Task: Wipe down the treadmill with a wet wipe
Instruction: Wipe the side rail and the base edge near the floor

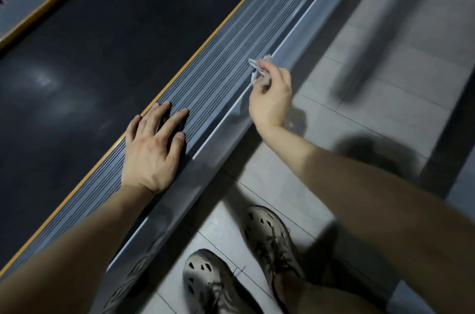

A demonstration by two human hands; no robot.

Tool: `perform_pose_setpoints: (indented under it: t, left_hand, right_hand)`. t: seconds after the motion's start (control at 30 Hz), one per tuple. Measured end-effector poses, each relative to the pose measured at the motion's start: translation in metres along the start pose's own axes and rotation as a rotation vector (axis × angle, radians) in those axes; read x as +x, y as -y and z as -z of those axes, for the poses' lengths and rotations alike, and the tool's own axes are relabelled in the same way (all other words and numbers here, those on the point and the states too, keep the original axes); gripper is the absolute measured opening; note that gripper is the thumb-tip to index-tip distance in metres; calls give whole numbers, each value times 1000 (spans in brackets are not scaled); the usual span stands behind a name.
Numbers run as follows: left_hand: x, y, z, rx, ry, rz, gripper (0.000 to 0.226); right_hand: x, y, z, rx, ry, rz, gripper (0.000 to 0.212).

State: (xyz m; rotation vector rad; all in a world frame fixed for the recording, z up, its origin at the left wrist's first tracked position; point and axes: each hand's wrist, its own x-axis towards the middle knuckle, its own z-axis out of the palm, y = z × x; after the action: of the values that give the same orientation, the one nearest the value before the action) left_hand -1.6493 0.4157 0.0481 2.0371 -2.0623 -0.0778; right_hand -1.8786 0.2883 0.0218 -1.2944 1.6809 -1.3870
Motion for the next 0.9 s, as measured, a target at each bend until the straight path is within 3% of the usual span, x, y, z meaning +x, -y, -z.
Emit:
perform_pose_setpoints:
  t: [0.1, 0.17, 0.37, 0.5, 0.67, 0.73, 0.8, 0.9]
  left_hand:
    - [0, 0, 0, -1, 6, -5, 49]
    - [0, 0, 0, -3, 12, -15, 48]
    - [-1, 0, 1, -21, 17, -10, 49]
    - [-1, -2, 3, -11, 16, -1, 49]
    - [6, -11, 10, 72, 30, -2, 48]
    - [24, -17, 14, 55, 20, 17, 38]
    - [52, -25, 11, 11, -9, 38, 25]
    - [105, -37, -2, -89, -32, 34, 30]
  right_hand:
    - [-77, -8, -10, 127, 72, 76, 63]
    - [-118, -13, -10, 145, 135, 177, 67]
    - [-53, -41, -3, 176, 29, 141, 34]
    - [-33, -49, -8, 158, -83, 75, 36]
    - [-128, -35, -5, 275, 235, 330, 49]
    - [-138, -47, -5, 273, 279, 388, 44]
    - [-123, -53, -14, 237, 200, 380, 33]
    - [-68, -58, -25, 222, -1, 251, 25]
